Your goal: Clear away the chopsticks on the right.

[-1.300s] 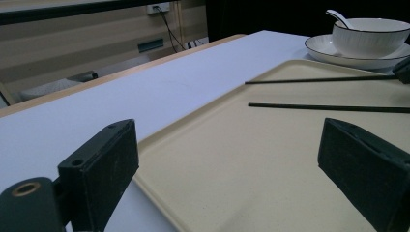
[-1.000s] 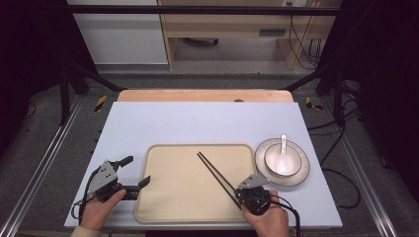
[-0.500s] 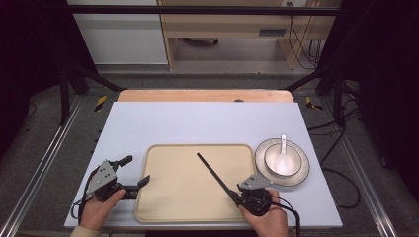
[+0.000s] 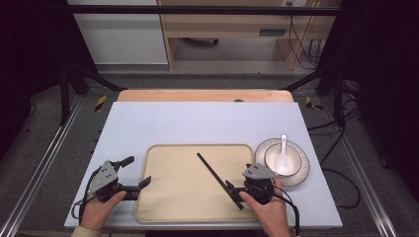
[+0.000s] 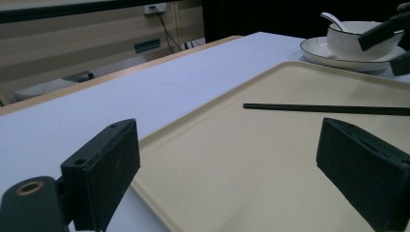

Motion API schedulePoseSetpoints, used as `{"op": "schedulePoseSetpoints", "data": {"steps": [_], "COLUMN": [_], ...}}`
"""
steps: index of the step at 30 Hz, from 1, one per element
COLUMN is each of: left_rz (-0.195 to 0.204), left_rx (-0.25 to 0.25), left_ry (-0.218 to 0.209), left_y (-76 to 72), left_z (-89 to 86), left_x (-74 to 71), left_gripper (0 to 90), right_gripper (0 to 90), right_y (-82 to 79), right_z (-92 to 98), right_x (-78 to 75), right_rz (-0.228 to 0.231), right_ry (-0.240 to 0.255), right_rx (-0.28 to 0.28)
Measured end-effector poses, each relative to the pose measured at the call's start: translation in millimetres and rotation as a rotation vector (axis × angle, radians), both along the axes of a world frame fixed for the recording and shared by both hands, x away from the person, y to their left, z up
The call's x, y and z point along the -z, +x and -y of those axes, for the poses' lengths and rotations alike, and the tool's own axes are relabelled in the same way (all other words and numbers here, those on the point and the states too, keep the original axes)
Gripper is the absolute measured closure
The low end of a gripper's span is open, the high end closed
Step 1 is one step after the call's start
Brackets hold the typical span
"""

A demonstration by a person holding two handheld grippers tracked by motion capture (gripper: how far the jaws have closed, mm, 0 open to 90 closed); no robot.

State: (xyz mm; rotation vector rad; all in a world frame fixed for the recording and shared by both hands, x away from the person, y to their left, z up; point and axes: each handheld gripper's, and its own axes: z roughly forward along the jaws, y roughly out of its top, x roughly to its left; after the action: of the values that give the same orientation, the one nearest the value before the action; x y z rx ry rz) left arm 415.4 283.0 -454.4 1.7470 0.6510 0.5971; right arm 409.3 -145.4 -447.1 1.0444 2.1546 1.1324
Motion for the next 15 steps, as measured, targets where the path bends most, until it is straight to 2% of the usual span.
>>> {"op": "schedulePoseSetpoints", "data": {"steps": [2,7,8,9,10,11,12,14,15], "left_rz": [-0.014,-0.061,-0.066,-0.076,-0.083,-0.093,-0.116,-0.128,-0.138], "left_rx": [0.021,0.064,0.074,0.081,0.090,0.101,0.113,0.120,0.137], "left_ry": [0.014,0.032,0.036,0.045,0.055,0.065,0.089,0.102,0.115], "left_y": [-1.2,-3.9,-4.3,-4.5,-4.5,-4.4,-3.2,-2.4,-1.1], "left_z": [2.9,15.5,19.7,24.1,28.9,34.3,46.3,52.8,59.4], "left_x": [-0.5,-6.0,-8.0,-10.3,-12.6,-14.5,-17.1,-17.9,-18.4], "left_gripper": [8.9,17.2,20.0,24.1,24.1,28.7,32.2,34.8,39.7], "right_gripper": [13.7,13.9,13.6,13.4,13.4,12.5,12.1,12.1,11.7], "right_y": [0.0,-3.0,-4.2,-7.1,-7.1,-9.2,-10.1,-11.3,-14.8], "right_z": [1.7,14.3,17.5,24.6,24.6,32.1,36.0,39.4,45.9], "right_x": [-1.8,-9.6,-10.8,-12.4,-12.4,-12.4,-12.2,-12.0,-11.7], "right_rz": [0.011,0.061,0.073,0.106,0.106,0.149,0.154,0.156,0.170], "right_ry": [0.002,0.019,0.024,0.028,0.028,0.022,0.022,0.025,0.031], "right_rx": [0.004,0.052,0.060,0.076,0.076,0.082,0.086,0.089,0.101]}}
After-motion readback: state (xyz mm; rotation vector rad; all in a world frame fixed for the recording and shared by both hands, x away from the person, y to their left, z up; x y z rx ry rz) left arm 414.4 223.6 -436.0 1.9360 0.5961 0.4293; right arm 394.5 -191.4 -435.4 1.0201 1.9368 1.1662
